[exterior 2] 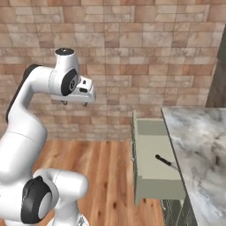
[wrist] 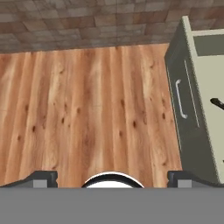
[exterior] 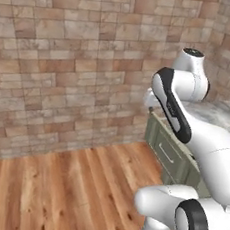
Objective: Pick up the knife from the drawer and place it on the cutting board. Then place the meat from the plate to the cutting board.
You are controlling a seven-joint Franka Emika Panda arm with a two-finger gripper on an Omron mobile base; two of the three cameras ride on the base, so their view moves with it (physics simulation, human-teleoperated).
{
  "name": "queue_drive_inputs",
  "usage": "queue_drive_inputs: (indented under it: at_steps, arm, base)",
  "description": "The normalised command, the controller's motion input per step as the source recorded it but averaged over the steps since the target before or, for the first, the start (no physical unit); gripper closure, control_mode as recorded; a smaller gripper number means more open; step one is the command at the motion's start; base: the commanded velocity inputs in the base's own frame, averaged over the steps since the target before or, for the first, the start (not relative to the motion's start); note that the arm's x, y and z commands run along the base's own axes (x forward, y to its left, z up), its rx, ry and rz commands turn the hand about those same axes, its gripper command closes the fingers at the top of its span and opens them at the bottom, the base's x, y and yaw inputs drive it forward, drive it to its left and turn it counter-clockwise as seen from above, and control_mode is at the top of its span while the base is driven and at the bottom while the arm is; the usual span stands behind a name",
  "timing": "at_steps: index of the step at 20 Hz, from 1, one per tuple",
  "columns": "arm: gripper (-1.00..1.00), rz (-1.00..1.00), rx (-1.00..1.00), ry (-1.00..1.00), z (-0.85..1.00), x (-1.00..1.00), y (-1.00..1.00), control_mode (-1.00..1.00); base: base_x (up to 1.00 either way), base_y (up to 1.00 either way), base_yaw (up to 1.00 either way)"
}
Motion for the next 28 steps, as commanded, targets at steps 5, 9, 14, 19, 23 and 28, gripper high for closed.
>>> queue_drive_inputs:
  at_steps: [5, 9, 14, 19, 23, 28]
  arm:
    - [-1.00, 0.00, 0.00, 0.00, 0.00, 0.00, 0.00, 1.00]
    - [-1.00, 0.00, 0.00, 0.00, 0.00, 0.00, 0.00, 1.00]
    - [-1.00, 0.00, 0.00, 0.00, 0.00, 0.00, 0.00, 1.00]
    - [-1.00, 0.00, 0.00, 0.00, 0.00, 0.00, 0.00, 1.00]
    - [-1.00, 0.00, 0.00, 0.00, 0.00, 0.00, 0.00, 1.00]
    - [-1.00, 0.00, 0.00, 0.00, 0.00, 0.00, 0.00, 1.00]
  base:
    - [0.10, -0.16, 0.29]
    - [0.14, -0.29, 0.28]
    - [0.09, -0.29, 0.20]
    - [0.00, -0.16, 0.10]
    - [0.00, -0.23, 0.00]
    - [0.00, -0.24, -0.12]
